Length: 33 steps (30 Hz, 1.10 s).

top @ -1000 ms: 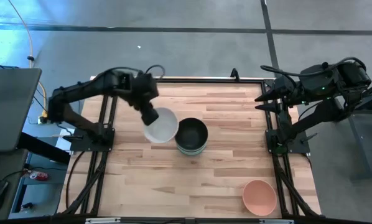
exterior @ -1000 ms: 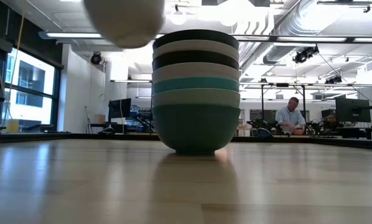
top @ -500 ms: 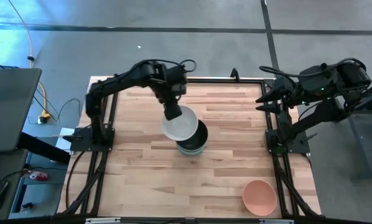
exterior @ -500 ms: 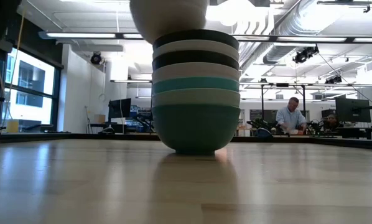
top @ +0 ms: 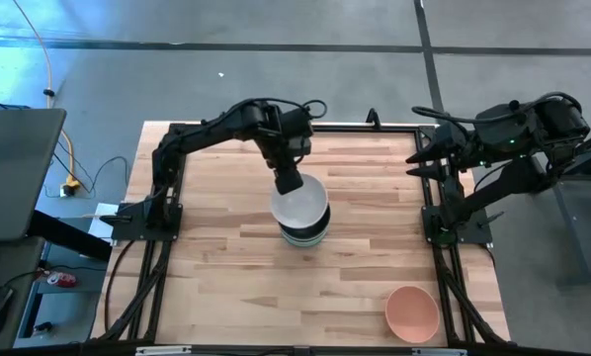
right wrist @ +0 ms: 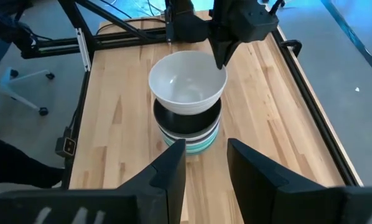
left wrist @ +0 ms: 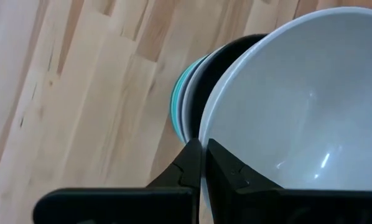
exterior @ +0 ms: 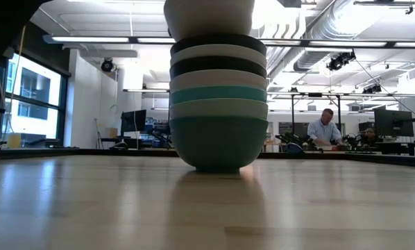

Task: Nest bowls inside each other
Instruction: Stack the white bowl on the black bowl

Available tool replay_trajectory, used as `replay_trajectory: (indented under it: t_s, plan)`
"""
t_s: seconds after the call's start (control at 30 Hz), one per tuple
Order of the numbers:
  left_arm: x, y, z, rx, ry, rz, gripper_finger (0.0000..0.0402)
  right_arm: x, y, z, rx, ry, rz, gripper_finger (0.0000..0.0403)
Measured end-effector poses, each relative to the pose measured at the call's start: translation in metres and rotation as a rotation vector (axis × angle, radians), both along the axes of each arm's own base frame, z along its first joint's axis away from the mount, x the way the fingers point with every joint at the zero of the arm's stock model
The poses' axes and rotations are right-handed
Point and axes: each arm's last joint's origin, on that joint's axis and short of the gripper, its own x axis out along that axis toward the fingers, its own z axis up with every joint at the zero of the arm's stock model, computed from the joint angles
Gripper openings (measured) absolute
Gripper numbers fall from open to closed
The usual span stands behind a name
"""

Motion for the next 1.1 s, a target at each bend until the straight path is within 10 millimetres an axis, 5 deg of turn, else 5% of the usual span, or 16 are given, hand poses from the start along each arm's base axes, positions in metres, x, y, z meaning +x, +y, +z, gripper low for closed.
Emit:
replay_trajectory:
  t_s: [0.23, 1.1]
  plan:
    - [0.006, -0.005, -0.002, 0.013, -0.007, 0.014, 0.0000, 0.000, 0.000, 0.000, -0.011, 0.000, 0.009, 0.0110]
    - [0.042, -0.010, -0.055, 0.064, 0.158, -0.040, 0.0000, 0.000, 0.000, 0.000, 0.004, 0.001, 0.000, 0.0110]
